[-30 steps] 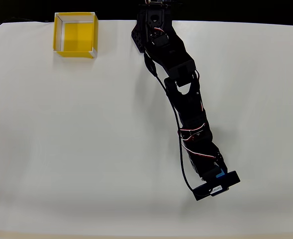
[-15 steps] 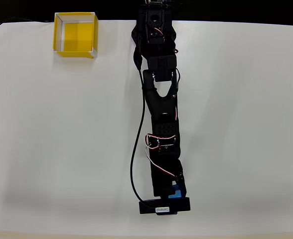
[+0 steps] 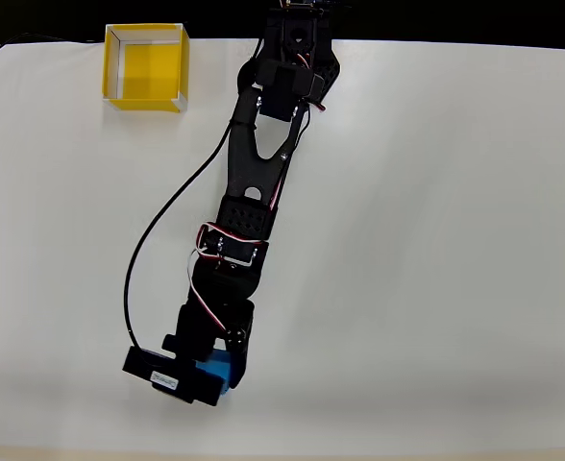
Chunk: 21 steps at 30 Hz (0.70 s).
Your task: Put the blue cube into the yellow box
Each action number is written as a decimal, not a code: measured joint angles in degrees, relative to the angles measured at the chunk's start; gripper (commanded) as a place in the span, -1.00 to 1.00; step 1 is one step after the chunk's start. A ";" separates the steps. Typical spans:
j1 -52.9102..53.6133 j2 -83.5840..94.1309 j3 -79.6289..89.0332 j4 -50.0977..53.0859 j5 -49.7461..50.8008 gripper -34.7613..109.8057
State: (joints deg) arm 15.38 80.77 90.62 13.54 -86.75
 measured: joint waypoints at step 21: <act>37.35 27.86 11.43 24.96 3.96 -0.38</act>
State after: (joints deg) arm 52.73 108.63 102.04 38.50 -82.79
